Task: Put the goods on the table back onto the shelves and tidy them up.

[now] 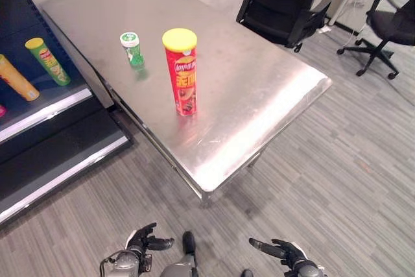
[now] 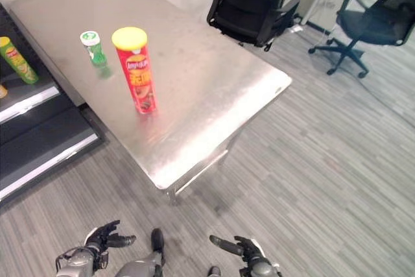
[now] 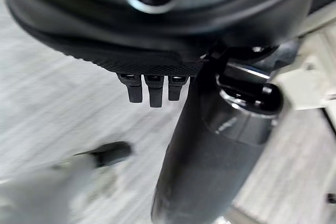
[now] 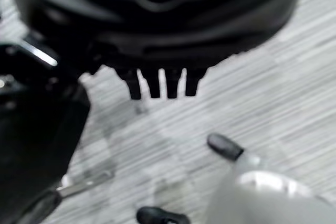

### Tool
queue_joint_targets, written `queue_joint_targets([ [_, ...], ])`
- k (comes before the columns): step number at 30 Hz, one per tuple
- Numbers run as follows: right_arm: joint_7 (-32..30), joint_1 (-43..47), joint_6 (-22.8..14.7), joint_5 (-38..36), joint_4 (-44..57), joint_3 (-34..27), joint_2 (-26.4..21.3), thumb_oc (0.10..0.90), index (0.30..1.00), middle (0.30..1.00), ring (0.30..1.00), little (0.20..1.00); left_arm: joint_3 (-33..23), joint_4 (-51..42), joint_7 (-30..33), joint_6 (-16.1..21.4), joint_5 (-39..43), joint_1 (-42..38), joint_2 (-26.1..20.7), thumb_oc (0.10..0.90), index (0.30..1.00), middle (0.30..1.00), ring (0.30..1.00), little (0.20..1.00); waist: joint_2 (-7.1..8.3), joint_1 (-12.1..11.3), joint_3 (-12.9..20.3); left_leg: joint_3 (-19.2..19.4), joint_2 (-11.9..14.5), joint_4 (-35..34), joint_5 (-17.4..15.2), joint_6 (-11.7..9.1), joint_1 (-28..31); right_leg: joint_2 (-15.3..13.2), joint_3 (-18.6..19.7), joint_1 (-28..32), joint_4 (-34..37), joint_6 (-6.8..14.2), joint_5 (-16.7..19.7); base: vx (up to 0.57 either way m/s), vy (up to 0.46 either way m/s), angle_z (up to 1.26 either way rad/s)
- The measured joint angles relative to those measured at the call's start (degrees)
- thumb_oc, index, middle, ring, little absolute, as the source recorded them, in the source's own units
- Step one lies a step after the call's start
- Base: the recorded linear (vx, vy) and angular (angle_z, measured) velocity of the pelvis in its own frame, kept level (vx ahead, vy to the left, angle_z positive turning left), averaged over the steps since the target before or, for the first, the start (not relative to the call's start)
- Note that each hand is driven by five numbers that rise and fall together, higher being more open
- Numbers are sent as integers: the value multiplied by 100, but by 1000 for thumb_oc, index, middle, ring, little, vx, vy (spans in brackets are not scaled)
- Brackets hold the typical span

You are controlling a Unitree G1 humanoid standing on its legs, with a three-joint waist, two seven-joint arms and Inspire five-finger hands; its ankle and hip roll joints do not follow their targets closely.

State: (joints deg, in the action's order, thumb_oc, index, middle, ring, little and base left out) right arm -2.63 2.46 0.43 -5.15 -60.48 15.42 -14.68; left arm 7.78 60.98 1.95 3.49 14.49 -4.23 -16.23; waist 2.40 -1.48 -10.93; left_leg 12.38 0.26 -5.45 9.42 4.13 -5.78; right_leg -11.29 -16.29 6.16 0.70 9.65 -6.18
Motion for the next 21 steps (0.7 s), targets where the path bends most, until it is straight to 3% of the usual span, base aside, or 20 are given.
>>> queue_joint_targets([
  [2,1,1,-21,48,-61,-17,4,800,900,900,900,900,-47,-40,8,-11,-5,158,-104,800,900,900,900,900,75,-119,51,118,63,5,-71,-142,69,-83,-325,8,61,13,449,23,15,-21],
  [3,-1,7,-31,60,-109,-19,-20,800,900,900,900,900,-106,-36,8,-23,-11,217,-103,800,900,900,900,900,75,-107,51,123,80,8,-26,-201,78,-41,-365,63,135,0,470,0,0,0],
  [10,-15,-141,30,61,-551,-300,-117,800,900,900,900,900,-112,-22,-5,-140,-119,602,-87,800,900,900,900,900,168,-69,42,156,191,13,-55,-307,234,111,-410,239,187,-8,474,14,-21,0],
  [14,-5,-272,15,-27,-654,-701,-103,800,900,900,900,900,-137,117,-11,-135,-151,590,-86,800,900,900,900,900,317,64,167,268,198,-20,-216,-520,490,88,-364,519,389,-54,438,75,-38,-16],
  [21,-23,-607,27,-255,-647,-797,-182,800,900,900,900,900,-92,153,-10,-143,-156,577,-93,800,900,900,900,900,309,89,370,201,254,72,-116,-529,419,189,-295,458,301,-117,376,-31,-63,4],
])
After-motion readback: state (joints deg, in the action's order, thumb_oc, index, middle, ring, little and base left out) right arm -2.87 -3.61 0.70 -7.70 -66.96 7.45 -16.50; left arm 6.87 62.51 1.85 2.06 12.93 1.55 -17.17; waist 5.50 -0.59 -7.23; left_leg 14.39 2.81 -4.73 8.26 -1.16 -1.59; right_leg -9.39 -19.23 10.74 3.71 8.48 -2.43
